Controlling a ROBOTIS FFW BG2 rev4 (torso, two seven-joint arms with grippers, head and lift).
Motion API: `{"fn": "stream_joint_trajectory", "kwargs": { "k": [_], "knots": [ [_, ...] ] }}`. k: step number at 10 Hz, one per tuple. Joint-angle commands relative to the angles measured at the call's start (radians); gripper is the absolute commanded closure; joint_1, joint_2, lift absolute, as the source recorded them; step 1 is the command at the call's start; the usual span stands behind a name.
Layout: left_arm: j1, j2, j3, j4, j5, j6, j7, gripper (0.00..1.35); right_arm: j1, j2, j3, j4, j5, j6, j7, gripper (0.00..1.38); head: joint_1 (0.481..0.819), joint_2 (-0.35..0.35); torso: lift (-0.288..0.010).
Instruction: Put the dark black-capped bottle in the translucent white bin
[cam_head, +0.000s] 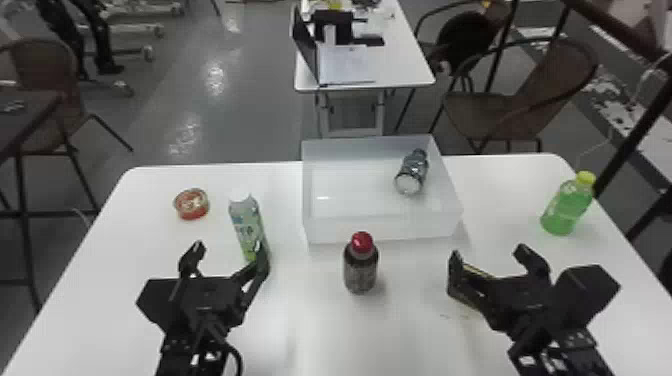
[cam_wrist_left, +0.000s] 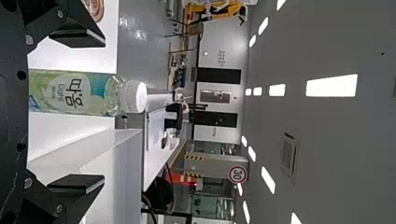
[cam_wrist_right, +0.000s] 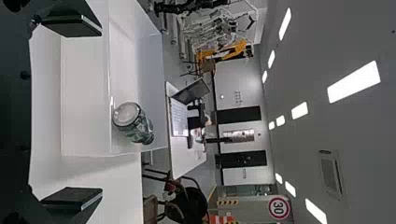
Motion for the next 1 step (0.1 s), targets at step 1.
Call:
{"fn": "stream_joint_trajectory", "kwargs": {
  "k": [1],
  "knots": [
    [0.021,-0.005,0.002,-0.002,0.003,-0.009,0.019,0.26,0.001,-0.001,0.0,-0.006,0.02,0.0,0.0,0.09,0.695,0.047,-0.064]
  ]
}}
